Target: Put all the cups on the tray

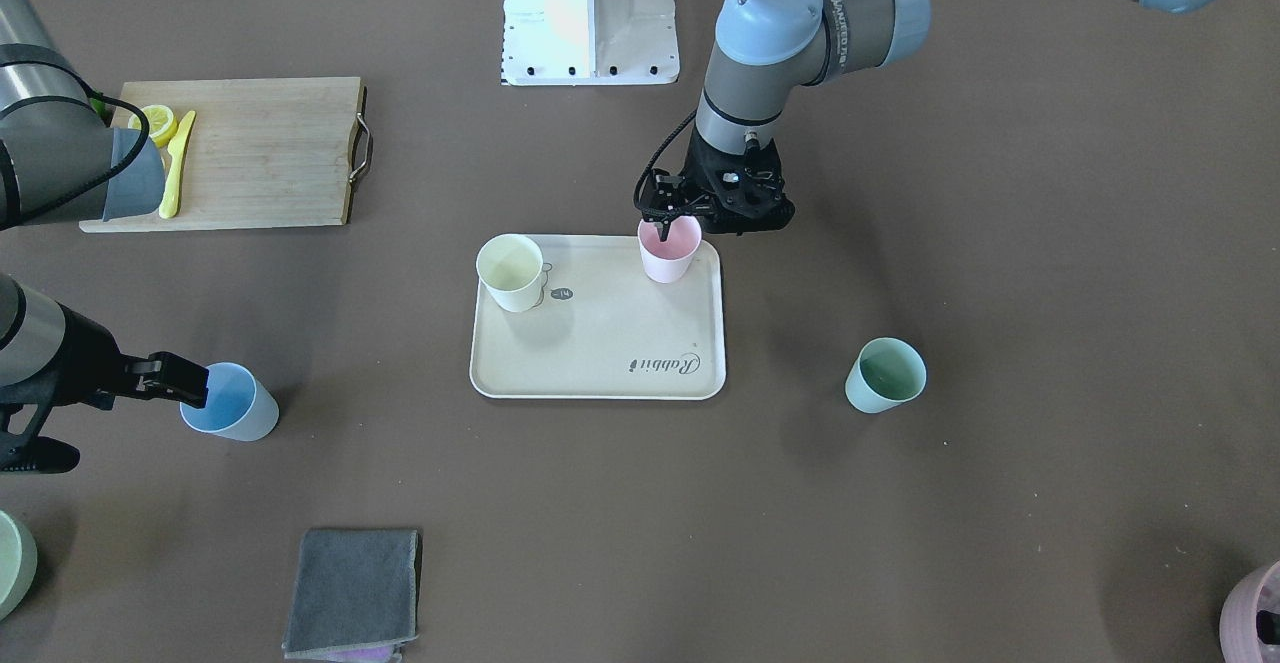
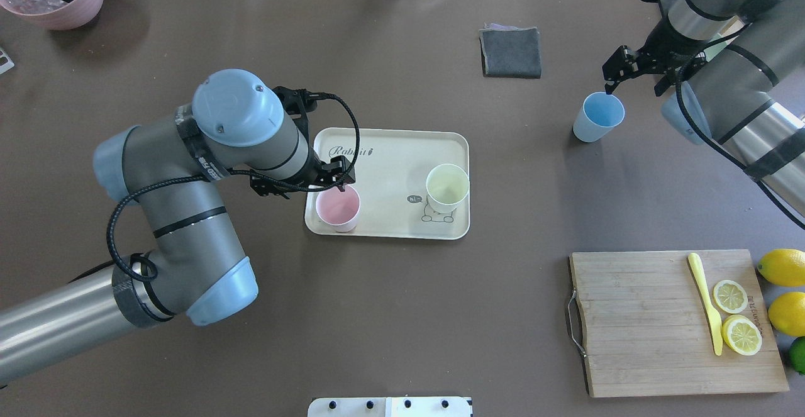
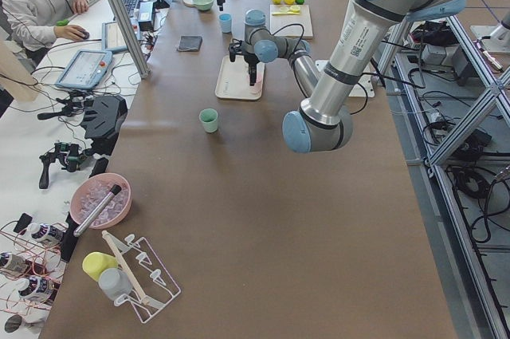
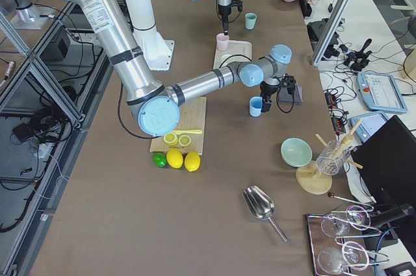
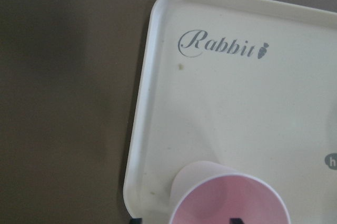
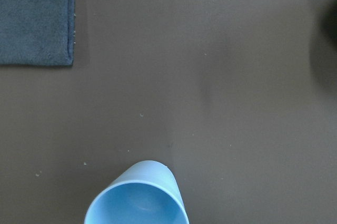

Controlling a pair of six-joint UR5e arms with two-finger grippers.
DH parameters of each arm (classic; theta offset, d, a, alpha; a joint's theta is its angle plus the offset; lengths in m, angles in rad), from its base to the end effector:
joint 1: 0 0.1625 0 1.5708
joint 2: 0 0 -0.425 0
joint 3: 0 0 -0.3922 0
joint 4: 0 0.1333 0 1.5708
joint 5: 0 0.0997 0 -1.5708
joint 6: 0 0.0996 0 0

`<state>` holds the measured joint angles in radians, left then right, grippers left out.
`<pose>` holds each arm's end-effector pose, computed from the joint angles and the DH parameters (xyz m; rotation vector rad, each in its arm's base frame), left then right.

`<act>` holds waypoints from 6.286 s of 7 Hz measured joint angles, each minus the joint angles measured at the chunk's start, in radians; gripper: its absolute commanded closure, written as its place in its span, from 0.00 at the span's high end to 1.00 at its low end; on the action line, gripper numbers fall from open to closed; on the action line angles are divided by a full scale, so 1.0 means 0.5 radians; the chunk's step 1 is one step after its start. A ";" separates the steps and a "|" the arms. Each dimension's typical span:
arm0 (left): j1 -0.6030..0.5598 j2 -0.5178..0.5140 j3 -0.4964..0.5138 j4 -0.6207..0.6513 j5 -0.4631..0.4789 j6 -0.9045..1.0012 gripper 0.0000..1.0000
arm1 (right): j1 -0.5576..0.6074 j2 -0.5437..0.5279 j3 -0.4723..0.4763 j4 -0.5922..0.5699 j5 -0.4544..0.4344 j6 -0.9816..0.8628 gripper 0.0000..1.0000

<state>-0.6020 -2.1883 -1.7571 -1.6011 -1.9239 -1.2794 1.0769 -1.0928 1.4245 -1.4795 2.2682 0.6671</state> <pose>0.4834 -0.4521 0.2156 0.0568 0.8877 -0.1426 -0.2654 -0.6392 0.4408 -0.0375 -0.7960 0.0165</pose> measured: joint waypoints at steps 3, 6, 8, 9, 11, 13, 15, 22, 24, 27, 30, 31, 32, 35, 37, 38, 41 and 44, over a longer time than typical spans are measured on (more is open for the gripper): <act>-0.260 0.092 -0.168 0.186 -0.124 0.323 0.98 | -0.111 0.009 -0.081 0.074 -0.012 0.099 0.34; -0.496 0.180 -0.194 0.249 -0.236 0.652 0.98 | -0.174 0.006 -0.188 0.294 -0.046 0.212 0.00; -0.571 0.229 -0.149 0.262 -0.249 0.845 0.98 | -0.210 0.058 -0.046 0.258 -0.020 0.379 0.00; -0.600 0.243 -0.087 0.251 -0.247 0.958 0.98 | -0.265 0.135 0.001 0.235 -0.017 0.524 0.00; -0.675 0.254 0.043 0.202 -0.245 1.153 0.98 | -0.421 0.342 0.027 0.219 -0.026 0.861 0.00; -0.708 0.256 0.221 0.036 -0.247 1.234 0.98 | -0.552 0.485 0.029 0.218 -0.058 1.102 0.00; -0.711 0.251 0.371 -0.118 -0.249 1.230 0.98 | -0.658 0.530 0.010 0.219 -0.142 1.187 0.00; -0.622 0.214 0.703 -0.511 -0.260 1.037 0.00 | -0.521 0.494 0.106 0.206 0.003 1.163 1.00; -0.578 0.209 0.674 -0.495 -0.292 0.974 0.00 | -0.345 0.369 0.298 0.077 0.148 1.056 1.00; -0.565 0.061 0.451 -0.176 -0.395 0.879 0.00 | -0.192 0.059 0.561 -0.130 0.153 0.623 1.00; -0.390 -0.218 0.455 -0.012 -0.380 0.561 0.00 | -0.156 -0.165 0.649 -0.144 0.101 0.392 1.00; -0.316 -0.284 0.542 -0.077 -0.337 0.472 0.00 | -0.156 -0.206 0.657 -0.140 0.080 0.369 1.00; -0.265 -0.325 0.639 -0.179 -0.285 0.405 0.00 | -0.157 -0.234 0.659 -0.136 0.064 0.357 1.00; -0.214 -0.368 0.804 -0.351 -0.244 0.348 0.98 | -0.165 -0.249 0.661 -0.134 0.054 0.350 1.00; -0.211 -0.372 0.798 -0.365 -0.249 0.338 0.99 | -0.167 -0.240 0.661 -0.137 0.061 0.348 1.00; -0.244 -0.364 0.759 -0.350 -0.271 0.344 0.99 | -0.158 -0.233 0.661 -0.139 0.066 0.347 1.00; -0.580 -0.050 0.345 -0.122 -0.449 0.723 0.99 | 0.031 -0.276 0.657 -0.152 0.079 0.063 1.00; -1.072 0.505 0.050 -0.008 -0.507 1.632 0.99 | 0.314 -0.533 0.636 -0.154 0.114 -0.553 1.00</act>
<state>-1.1382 -1.9360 -1.7319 -1.6052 -2.1775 -0.4634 1.2339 -1.3592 1.7427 -1.5563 2.3250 0.3906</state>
